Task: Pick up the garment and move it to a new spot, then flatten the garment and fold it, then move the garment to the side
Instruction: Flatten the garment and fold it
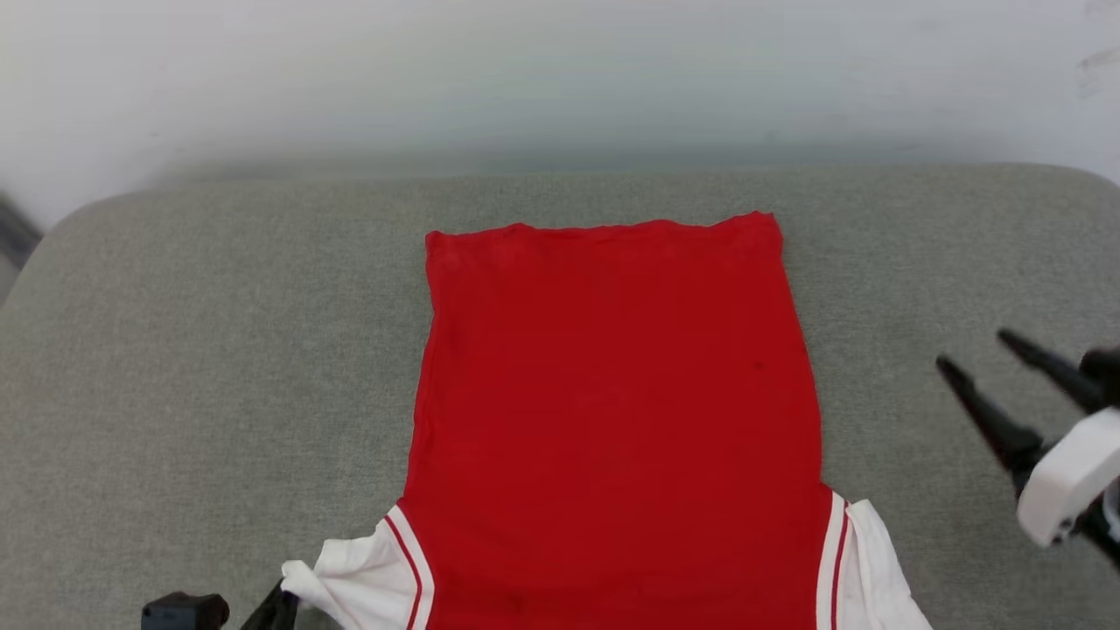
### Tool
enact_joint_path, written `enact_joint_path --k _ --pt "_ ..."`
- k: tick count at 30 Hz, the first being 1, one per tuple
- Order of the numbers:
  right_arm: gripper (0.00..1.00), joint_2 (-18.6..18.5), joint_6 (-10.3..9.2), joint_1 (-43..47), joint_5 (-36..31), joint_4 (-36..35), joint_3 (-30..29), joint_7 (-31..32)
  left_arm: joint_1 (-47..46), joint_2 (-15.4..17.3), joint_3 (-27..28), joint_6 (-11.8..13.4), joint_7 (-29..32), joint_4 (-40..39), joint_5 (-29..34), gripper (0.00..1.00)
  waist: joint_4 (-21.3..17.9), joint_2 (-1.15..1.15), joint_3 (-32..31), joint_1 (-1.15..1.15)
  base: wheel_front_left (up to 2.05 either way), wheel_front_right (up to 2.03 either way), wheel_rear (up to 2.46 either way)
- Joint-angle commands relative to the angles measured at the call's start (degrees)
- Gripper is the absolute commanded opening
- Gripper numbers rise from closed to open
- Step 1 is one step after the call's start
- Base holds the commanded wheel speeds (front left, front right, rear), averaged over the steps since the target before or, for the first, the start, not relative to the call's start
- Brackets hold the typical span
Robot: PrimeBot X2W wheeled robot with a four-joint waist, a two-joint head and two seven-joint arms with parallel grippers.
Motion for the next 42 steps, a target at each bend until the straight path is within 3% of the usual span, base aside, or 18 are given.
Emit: enact_joint_path --k 1,5,8,16,19,23,30,39,40,41,42 --pt "1.00 -0.1 -0.04 -2.6 -1.4 -2.1 -2.6 1.5 -1.6 0.4 0.2 0.5 -0.4 -0.6 1.2 0.00 1.5 0.00 2.3 0.00 0.00 0.00 0.00" --pt "1.00 -0.6 -0.04 -10.8 -3.2 -6.7 -8.7 7.6 -4.4 -0.2 0.1 0.3 -0.4 -2.3 3.0 0.00 4.1 0.00 6.6 0.00 0.00 0.00 0.00" --pt "1.00 -1.9 -0.04 -18.1 -2.4 -8.5 -9.7 14.5 -6.6 -0.9 -0.1 0.5 -0.4 -3.6 4.3 0.00 6.1 0.00 10.5 0.00 0.00 0.00 0.00" --pt "1.00 -6.5 -0.04 -38.5 3.4 -3.5 -1.9 41.4 -12.1 -3.6 -0.4 0.8 -0.4 -6.7 7.9 0.00 11.2 0.00 20.1 0.00 0.00 0.00 0.00" --pt "1.00 -7.0 -0.04 -44.8 4.1 -0.6 2.3 50.2 -13.7 -4.5 -0.1 0.8 -0.4 -7.3 9.2 0.00 12.7 0.00 23.3 0.00 0.00 0.00 0.00" --pt "1.00 -5.1 -0.04 -51.3 5.4 5.4 3.8 60.9 -15.4 -6.1 -0.1 0.7 -0.4 -8.0 11.2 0.00 14.6 0.00 27.0 0.00 0.00 0.00 0.00" --pt "1.00 -0.8 -0.04 -56.1 1.7 13.1 3.5 66.3 -18.0 -7.6 1.0 -0.5 -0.4 -9.0 13.7 0.00 16.7 0.00 31.8 0.00 0.00 0.00 0.00" --pt "1.00 2.8 -0.01 -49.0 2.4 16.9 6.9 66.1 -19.0 -8.7 1.4 -1.3 -0.2 -8.4 14.7 0.00 16.5 0.00 32.8 0.00 0.00 0.00 0.00" --pt "0.34 2.5 0.00 -49.2 2.1 16.7 7.3 65.8 -18.7 -8.5 1.5 -1.2 -0.2 -8.1 14.8 0.00 16.3 0.00 32.5 0.00 0.00 0.00 0.00" --pt "0.00 2.2 0.05 -49.7 1.8 16.4 7.3 65.0 -18.5 -8.5 1.8 -1.2 -0.2 -7.9 14.9 0.00 16.1 0.00 32.1 0.00 0.00 0.00 0.00" --pt "0.00 1.9 0.05 -50.3 1.6 16.2 7.4 64.2 -18.2 -8.5 1.9 -1.2 -0.2 -7.7 14.8 0.00 15.8 0.00 31.5 0.00 0.00 0.00 0.00"
